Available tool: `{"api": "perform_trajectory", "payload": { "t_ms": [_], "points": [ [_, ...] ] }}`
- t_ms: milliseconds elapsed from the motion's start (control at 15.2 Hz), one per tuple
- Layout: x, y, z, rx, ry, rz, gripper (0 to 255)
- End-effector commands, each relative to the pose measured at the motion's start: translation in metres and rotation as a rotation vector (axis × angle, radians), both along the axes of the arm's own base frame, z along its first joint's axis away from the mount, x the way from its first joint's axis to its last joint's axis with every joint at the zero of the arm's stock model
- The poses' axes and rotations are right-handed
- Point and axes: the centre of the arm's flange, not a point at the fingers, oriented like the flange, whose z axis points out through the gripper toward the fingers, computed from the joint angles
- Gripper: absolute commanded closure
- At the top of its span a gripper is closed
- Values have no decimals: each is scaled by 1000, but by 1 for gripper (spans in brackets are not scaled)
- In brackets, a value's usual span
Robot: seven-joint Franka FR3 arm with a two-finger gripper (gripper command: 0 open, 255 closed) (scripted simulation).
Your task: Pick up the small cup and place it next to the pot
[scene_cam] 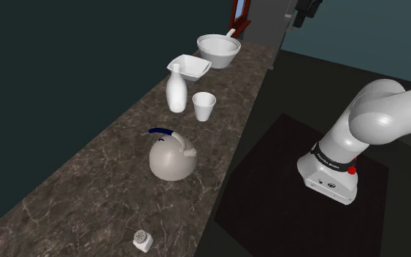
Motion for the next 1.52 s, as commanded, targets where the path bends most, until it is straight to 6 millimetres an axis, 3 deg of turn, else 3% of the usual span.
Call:
{"api": "perform_trajectory", "payload": {
  "t_ms": [0,1452],
  "points": [
    [0,0,0,0,0,0,0],
    [159,94,-229,-62,-16,-46,0]
  ]
}}
